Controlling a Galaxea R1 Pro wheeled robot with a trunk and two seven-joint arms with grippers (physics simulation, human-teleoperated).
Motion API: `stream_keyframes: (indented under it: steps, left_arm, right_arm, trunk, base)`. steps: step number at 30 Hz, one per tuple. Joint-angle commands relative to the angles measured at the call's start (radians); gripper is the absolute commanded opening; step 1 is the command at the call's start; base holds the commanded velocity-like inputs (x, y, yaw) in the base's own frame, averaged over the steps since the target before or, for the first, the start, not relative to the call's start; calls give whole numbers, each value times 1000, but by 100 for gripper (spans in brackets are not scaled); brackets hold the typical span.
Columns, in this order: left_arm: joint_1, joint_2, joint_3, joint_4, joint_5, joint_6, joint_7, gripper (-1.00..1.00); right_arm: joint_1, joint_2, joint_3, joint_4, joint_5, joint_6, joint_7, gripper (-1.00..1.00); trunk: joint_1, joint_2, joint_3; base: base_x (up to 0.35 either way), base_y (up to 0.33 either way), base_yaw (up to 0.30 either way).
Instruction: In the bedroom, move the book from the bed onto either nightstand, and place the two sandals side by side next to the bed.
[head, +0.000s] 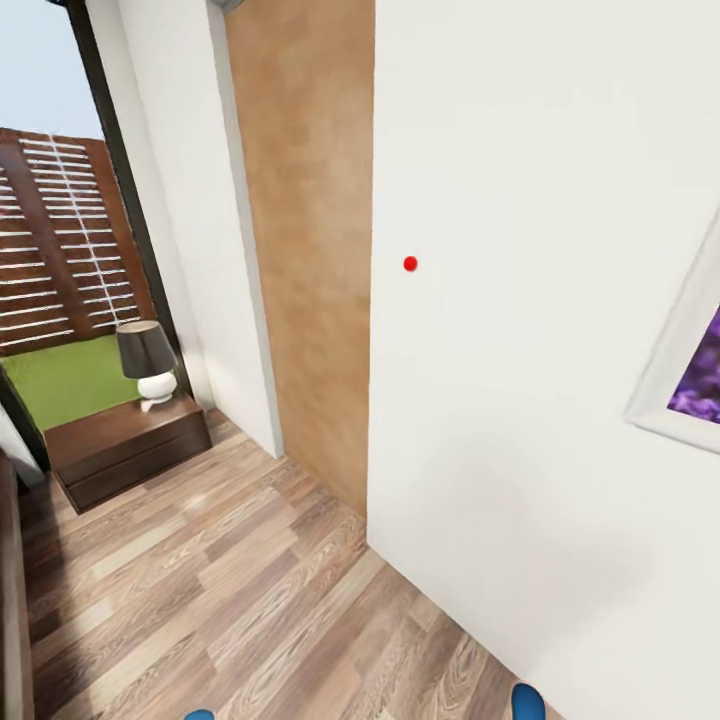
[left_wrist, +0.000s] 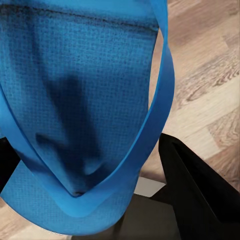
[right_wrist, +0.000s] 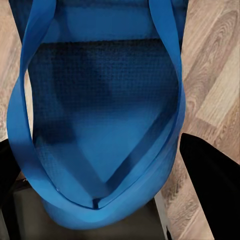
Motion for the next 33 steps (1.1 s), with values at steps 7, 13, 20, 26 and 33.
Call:
stream_keyframes:
  steps: [7, 13, 20, 26, 33]
  left_arm:
    - [-1, 0, -9, 1, 5, -3, 4, -100]
    - [-1, 0, -9, 1, 5, -3, 4, -100]
    - [-1, 0, -9, 1, 5, -3, 4, -100]
    - [-1, 0, -9, 1, 5, -3, 4, -100]
    - [-1, 0, -9, 1, 5, -3, 4, -100]
  right_arm:
    - [-1, 0, 8, 2, -11, 1, 5, -100]
    - [-1, -1, 8, 2, -11, 1, 5, -100]
    - [-1, -1, 8, 2, -11, 1, 5, -100]
    - [-1, -1, 8, 2, -11, 1, 5, -100]
    - [-1, -1, 8, 2, -11, 1, 5, -100]
  trunk:
    - [1, -2, -2]
    - [1, -2, -2]
    - [1, -2, -2]
    - [1, -2, -2]
    - [1, -2, -2]
  base:
    - [327, 0, 78]
    - [322, 0, 238]
    - [315, 0, 287]
    - [313, 0, 223]
    - [306, 0, 214]
